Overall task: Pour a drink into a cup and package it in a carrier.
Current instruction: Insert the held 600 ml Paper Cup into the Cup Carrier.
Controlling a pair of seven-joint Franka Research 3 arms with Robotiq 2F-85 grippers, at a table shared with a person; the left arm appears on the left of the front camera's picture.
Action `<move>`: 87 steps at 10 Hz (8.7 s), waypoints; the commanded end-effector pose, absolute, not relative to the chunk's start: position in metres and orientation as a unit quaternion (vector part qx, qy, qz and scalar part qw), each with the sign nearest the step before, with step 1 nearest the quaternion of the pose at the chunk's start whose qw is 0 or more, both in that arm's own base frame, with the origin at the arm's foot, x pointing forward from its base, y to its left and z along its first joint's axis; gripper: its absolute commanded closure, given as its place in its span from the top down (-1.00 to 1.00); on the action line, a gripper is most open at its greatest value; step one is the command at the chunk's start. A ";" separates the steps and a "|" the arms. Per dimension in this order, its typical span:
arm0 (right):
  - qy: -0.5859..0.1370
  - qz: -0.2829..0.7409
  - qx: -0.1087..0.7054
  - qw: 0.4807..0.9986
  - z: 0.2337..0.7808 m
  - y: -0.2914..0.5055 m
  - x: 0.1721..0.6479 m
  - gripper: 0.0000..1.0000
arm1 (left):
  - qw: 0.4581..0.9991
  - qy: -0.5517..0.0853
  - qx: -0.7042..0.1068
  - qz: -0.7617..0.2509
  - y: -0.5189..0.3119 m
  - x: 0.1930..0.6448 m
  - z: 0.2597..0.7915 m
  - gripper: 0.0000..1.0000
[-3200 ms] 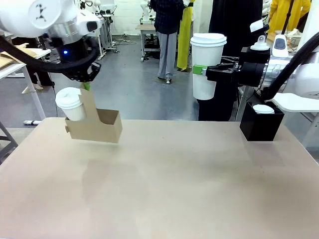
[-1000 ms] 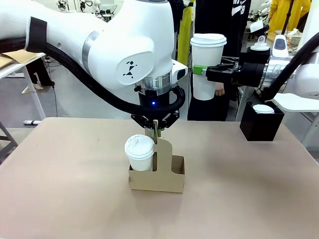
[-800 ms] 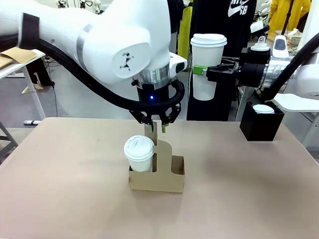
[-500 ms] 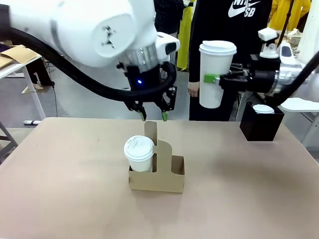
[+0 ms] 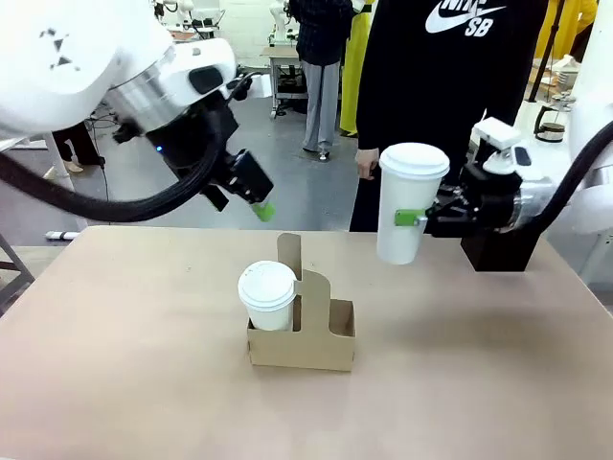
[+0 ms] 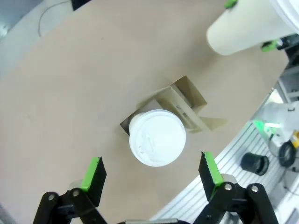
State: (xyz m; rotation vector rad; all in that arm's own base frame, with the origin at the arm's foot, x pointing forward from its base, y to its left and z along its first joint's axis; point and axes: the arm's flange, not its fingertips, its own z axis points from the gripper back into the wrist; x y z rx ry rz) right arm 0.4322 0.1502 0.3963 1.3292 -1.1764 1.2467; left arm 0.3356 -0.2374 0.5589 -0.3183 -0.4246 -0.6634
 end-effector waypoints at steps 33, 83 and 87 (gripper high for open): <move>-0.339 0.639 0.608 0.328 0.254 0.247 0.440 1.00 | 0.811 -0.209 -0.173 -0.519 -0.138 0.334 0.491 1.00; -0.389 0.341 0.143 0.844 0.425 0.028 0.398 1.00 | 0.811 -0.209 -0.173 -0.519 -0.138 0.334 0.491 1.00; -0.389 0.341 0.143 0.844 0.425 0.028 0.398 1.00 | 0.811 -0.209 -0.173 -0.519 -0.138 0.334 0.491 1.00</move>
